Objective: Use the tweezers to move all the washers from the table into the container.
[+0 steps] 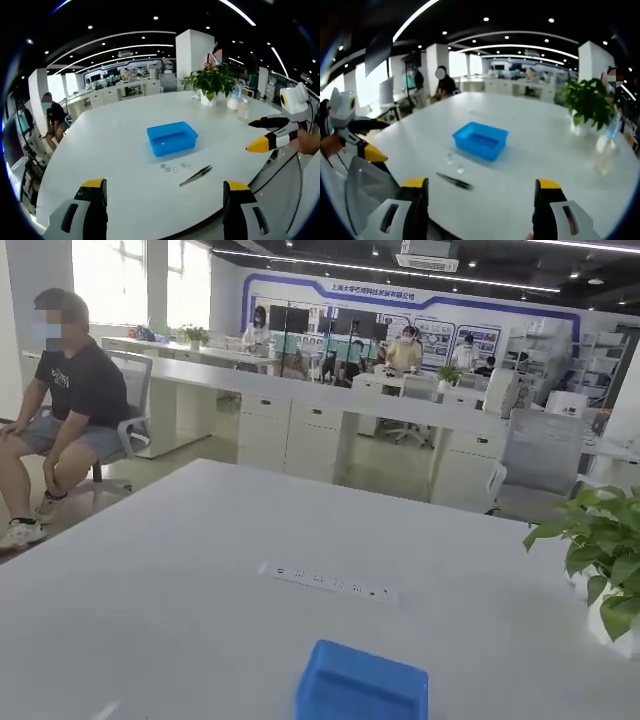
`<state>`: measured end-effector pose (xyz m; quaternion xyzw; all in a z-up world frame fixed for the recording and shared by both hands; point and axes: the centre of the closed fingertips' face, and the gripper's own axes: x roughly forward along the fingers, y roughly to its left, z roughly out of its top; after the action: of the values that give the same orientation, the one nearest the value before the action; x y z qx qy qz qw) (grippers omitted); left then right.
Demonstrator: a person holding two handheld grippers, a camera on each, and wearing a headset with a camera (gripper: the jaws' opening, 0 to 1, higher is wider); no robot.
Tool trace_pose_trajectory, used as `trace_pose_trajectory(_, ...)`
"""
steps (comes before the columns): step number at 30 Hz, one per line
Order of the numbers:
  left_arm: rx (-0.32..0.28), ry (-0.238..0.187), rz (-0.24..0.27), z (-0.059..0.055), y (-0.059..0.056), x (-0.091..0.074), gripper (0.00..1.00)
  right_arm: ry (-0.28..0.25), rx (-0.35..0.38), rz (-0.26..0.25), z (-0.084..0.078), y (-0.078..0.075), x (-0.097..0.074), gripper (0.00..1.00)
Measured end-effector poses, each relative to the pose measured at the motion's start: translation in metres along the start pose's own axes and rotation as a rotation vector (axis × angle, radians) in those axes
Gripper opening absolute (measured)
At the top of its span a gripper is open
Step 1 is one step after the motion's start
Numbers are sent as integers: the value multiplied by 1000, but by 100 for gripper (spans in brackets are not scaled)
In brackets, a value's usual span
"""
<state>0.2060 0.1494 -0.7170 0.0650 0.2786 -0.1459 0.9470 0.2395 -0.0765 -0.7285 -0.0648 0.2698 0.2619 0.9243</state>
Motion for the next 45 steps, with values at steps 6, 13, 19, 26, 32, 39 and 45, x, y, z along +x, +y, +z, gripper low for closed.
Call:
trace_pose_trajectory(6, 23, 6, -16, -2, 2, 4, 99, 8, -1, -11, 0, 1, 1, 86)
trace_pose_trajectory(13, 42, 13, -41, -1, 1, 8, 99, 13, 10, -14, 0, 2, 4, 86)
trace_pose_trajectory(19, 44, 34, -60, -5, 3, 16, 99, 30, 18, -11, -2, 2, 9, 85)
trace_pose_trajectory(26, 33, 49, -111, -8, 0, 30, 92, 57, 15, -7, -5, 3, 16, 84)
trace_pose_trajectory(32, 116, 78, -202, -19, -3, 54, 77, 84, 17, 13, -11, 9, 22, 84)
trace_pose_trajectory(39, 305, 200, -291, -45, -6, 79, 47, 104, 10, 28, -12, 10, 27, 82)
trace_pose_trajectory(45, 337, 212, -384, -43, -24, 98, 30, 123, 18, 31, -16, 9, 30, 79)
